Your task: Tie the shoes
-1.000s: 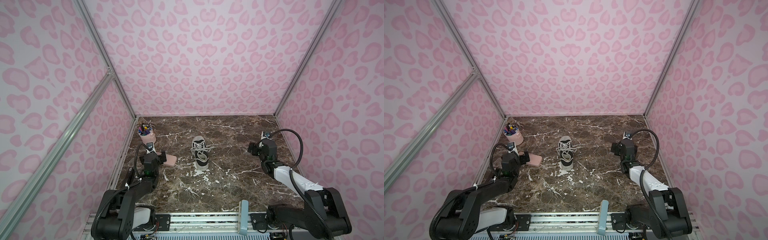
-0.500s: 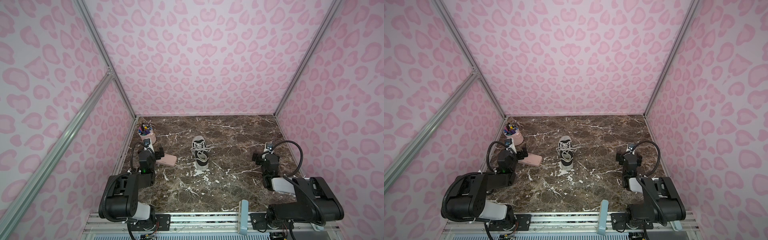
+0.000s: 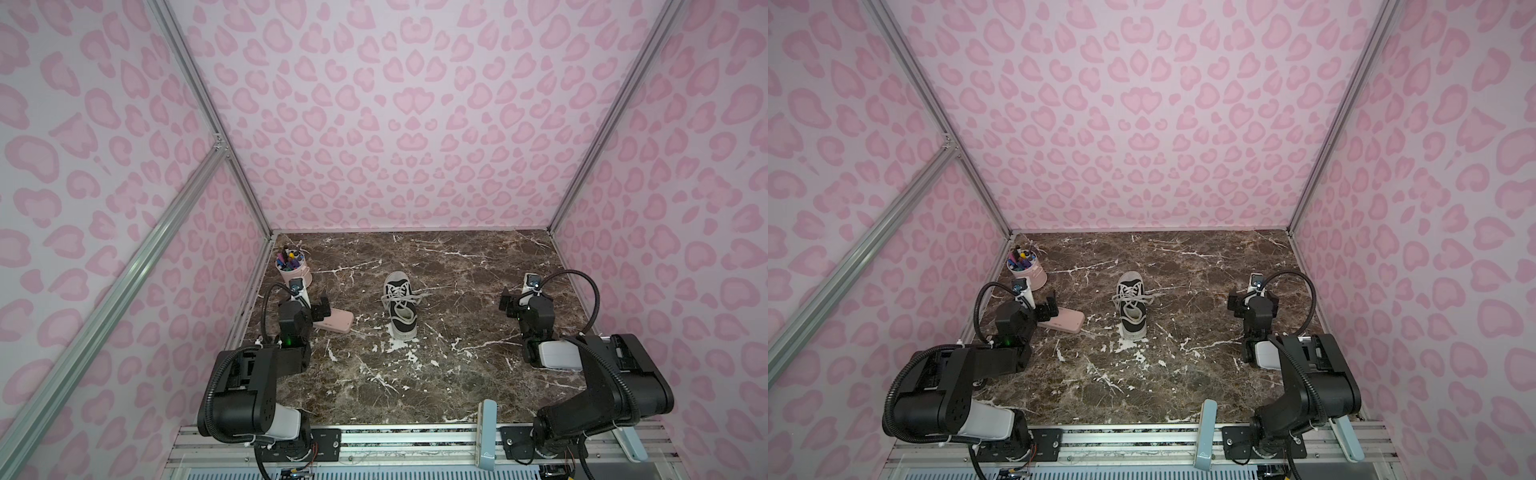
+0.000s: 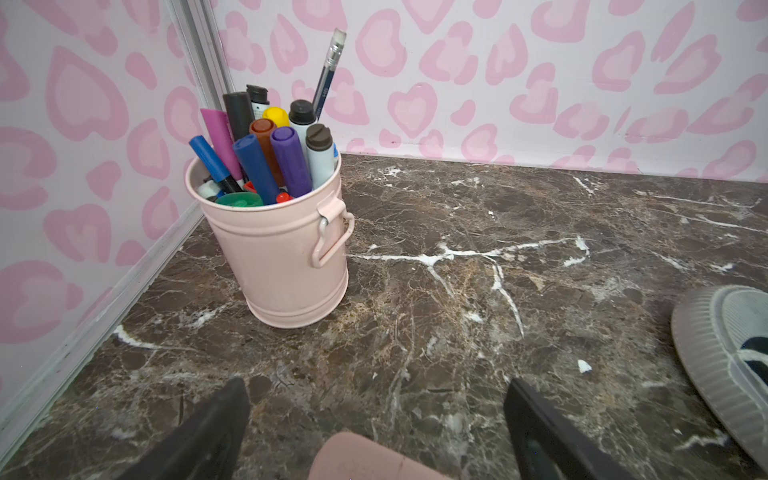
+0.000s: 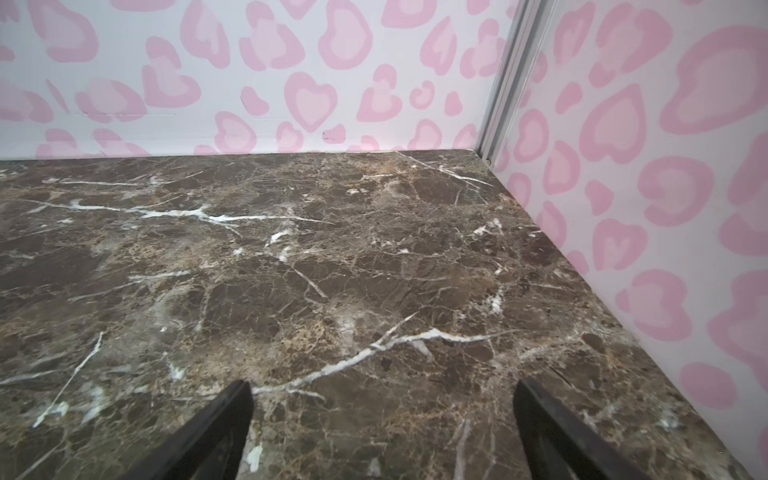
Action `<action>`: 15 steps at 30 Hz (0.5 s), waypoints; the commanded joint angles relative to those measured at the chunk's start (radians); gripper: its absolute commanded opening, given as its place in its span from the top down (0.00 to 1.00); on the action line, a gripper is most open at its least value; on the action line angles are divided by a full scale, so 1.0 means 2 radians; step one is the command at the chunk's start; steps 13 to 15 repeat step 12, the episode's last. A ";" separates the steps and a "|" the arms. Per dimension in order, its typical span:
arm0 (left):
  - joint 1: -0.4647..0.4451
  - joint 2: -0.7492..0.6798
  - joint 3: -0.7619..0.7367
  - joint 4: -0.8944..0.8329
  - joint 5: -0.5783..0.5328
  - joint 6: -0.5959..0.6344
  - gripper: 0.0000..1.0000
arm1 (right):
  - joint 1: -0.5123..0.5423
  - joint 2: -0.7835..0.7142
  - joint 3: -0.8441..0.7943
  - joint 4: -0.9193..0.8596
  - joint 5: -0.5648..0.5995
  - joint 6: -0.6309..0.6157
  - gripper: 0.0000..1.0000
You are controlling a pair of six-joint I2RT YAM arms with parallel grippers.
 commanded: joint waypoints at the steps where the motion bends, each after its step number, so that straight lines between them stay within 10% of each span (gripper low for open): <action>1: 0.000 0.001 0.004 0.006 0.003 -0.002 0.03 | -0.001 -0.001 0.001 -0.010 -0.001 -0.001 0.00; 15: -0.003 0.001 0.005 0.005 -0.002 0.000 0.03 | -0.001 -0.001 0.002 -0.011 -0.001 -0.001 0.00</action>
